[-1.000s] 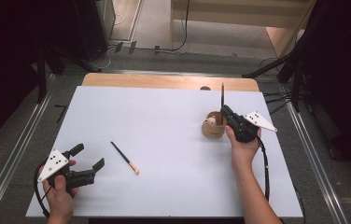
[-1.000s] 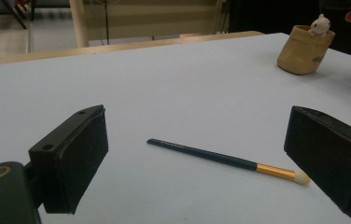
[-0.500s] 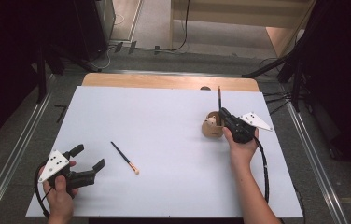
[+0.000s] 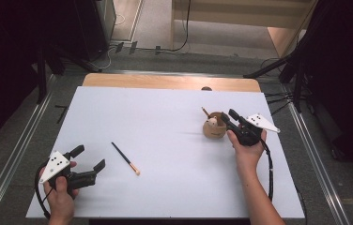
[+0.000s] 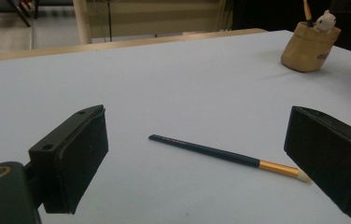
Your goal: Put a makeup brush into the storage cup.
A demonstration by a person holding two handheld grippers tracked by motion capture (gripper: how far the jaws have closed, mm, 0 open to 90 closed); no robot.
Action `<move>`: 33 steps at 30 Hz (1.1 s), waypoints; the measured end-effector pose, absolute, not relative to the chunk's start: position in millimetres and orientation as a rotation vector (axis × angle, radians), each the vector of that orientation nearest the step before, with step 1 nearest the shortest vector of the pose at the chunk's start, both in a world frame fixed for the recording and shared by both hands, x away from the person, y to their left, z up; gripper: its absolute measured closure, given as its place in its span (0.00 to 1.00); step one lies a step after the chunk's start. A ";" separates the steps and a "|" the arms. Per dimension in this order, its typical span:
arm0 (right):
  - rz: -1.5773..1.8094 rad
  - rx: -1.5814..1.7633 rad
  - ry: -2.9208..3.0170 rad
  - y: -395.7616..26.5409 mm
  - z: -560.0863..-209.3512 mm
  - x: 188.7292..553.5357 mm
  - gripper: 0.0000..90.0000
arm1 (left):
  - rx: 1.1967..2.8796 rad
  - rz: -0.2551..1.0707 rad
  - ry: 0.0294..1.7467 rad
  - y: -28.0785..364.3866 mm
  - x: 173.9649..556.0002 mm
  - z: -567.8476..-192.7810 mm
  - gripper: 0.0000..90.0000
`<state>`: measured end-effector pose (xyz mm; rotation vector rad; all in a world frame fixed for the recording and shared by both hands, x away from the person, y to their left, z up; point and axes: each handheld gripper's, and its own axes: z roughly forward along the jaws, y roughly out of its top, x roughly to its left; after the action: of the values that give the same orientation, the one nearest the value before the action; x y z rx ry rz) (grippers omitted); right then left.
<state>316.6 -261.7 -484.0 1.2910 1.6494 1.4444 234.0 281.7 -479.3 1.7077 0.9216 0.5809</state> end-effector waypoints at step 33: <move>1.397 1.335 1.711 -314.4 -490.1 214.1 0.00 | 1.708 0.587 0.925 282.1 236.8 -480.7 0.07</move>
<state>214.1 -314.4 -490.1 1.3346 1.7108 1.3966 236.8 282.1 -480.7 1.7080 0.9252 0.5873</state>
